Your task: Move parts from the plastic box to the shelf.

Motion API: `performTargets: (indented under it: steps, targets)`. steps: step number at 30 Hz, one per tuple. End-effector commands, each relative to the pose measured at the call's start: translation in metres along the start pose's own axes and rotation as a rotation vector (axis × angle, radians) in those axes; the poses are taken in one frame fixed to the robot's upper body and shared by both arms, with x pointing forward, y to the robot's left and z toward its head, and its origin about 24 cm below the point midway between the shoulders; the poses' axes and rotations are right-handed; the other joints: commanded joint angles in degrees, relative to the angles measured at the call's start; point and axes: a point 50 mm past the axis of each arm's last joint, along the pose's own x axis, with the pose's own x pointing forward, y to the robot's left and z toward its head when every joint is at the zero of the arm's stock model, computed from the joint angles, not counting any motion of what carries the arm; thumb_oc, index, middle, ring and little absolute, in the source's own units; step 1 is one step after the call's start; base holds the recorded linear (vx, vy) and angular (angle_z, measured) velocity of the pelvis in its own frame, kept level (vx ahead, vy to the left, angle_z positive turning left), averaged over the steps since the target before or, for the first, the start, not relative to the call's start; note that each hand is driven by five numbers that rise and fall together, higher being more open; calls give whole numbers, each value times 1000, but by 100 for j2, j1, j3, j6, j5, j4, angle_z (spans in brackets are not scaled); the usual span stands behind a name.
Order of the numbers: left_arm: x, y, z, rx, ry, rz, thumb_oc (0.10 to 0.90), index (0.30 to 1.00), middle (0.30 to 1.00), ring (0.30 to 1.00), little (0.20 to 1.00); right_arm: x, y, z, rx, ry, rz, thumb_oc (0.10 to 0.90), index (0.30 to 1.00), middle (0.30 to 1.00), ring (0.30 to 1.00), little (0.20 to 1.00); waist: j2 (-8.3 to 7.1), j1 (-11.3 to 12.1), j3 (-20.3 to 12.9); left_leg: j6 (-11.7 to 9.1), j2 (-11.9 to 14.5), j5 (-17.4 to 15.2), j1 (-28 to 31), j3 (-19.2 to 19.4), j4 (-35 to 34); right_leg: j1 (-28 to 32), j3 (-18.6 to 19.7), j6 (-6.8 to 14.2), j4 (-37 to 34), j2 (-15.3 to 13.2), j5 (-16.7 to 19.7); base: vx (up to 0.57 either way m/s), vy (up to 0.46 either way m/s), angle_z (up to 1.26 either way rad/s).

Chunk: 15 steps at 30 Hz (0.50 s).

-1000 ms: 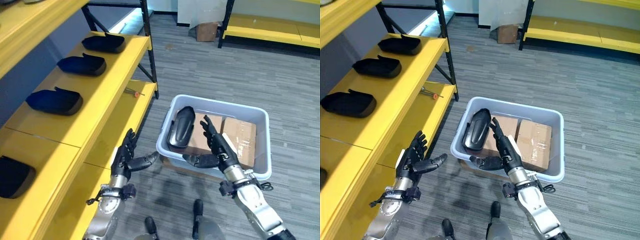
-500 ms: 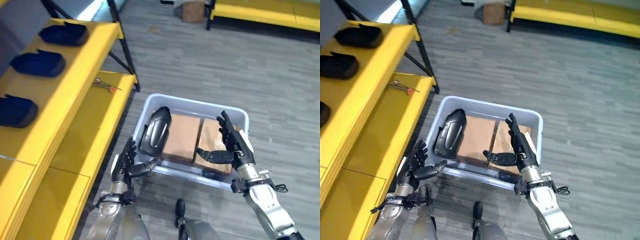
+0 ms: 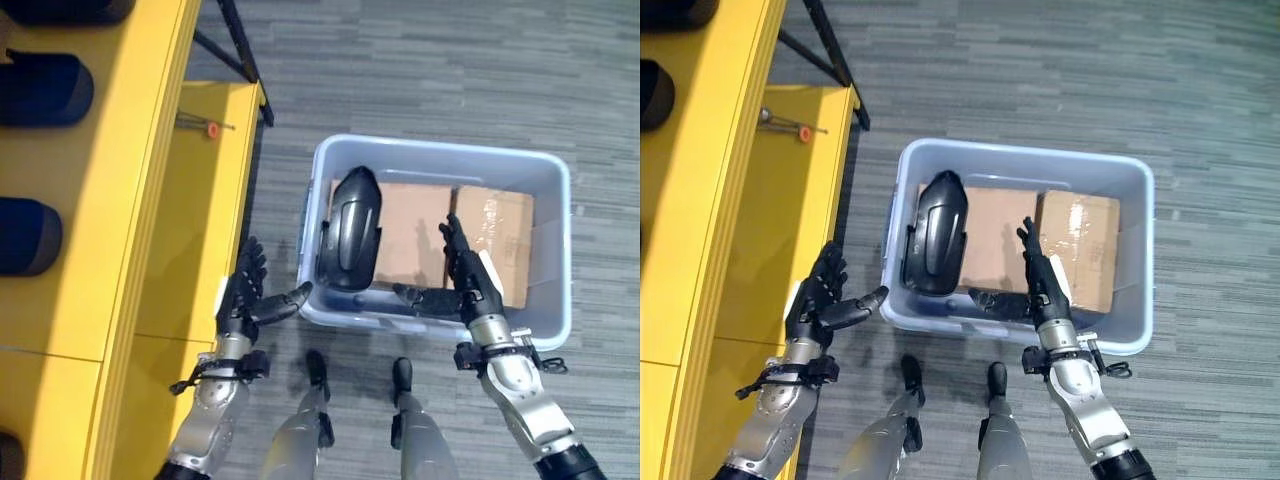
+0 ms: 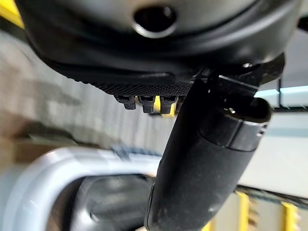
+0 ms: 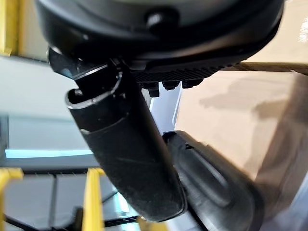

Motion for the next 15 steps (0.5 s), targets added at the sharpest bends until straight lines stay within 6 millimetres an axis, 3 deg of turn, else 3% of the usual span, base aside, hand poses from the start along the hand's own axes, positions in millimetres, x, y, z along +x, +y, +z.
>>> performTargets:
  steps: [1, 4, 9, 12, 13, 15]
  targets:
    - [5, -10, 51, -9, -271, -63, 900, 1000, 1000, 1000, 1000, 28, -17, 49, -213, -273, -94, 900, 1000, 1000, 1000, 1000, -377, 3, -81, -285, 525, -315, -48, -155, 550, 214, -255, 217, -295, -507, 520, -6, -60, 4]
    - [6, -9, 58, 5, -302, -64, 900, 1000, 1000, 1000, 1000, 38, -23, 59, -429, -327, -67, 900, 1000, 1000, 1000, 1000, -399, 52, 55, -319, 581, -266, -146, -195, 550, 142, -325, 199, -267, -466, 509, 2, -67, 9]
    - [9, -10, 68, 43, -351, -73, 900, 1000, 1000, 1000, 1000, 53, -28, 78, -644, -417, -57, 900, 1000, 1000, 1000, 1000, -391, 102, 251, -364, 665, -198, -298, -259, 549, -39, -338, 161, -128, -399, 453, -18, -73, 5]
    - [10, -9, 73, 49, -376, -74, 900, 1000, 1000, 1000, 1000, 62, -35, 94, -930, -502, -54, 900, 1000, 1000, 1000, 1000, -379, 128, 393, -401, 722, -154, -382, -278, 530, -201, -328, 131, 29, -345, 382, -28, -53, 0]
    - [10, -12, 75, 48, -388, -84, 900, 1000, 1000, 1000, 1000, 67, -35, 105, -1108, -567, -47, 900, 1000, 1000, 1000, 1000, -379, 153, 480, -423, 759, -168, -421, -294, 545, -261, -322, 121, 112, -319, 316, -20, -68, 0]
    - [12, -16, 80, 51, -409, -101, 900, 1000, 1000, 1000, 1000, 74, -30, 120, -1316, -660, -3, 900, 1000, 1000, 1000, 1000, -392, 165, 590, -439, 803, -122, -536, -330, 579, -401, -301, 94, 203, -275, 305, -43, -79, -1]
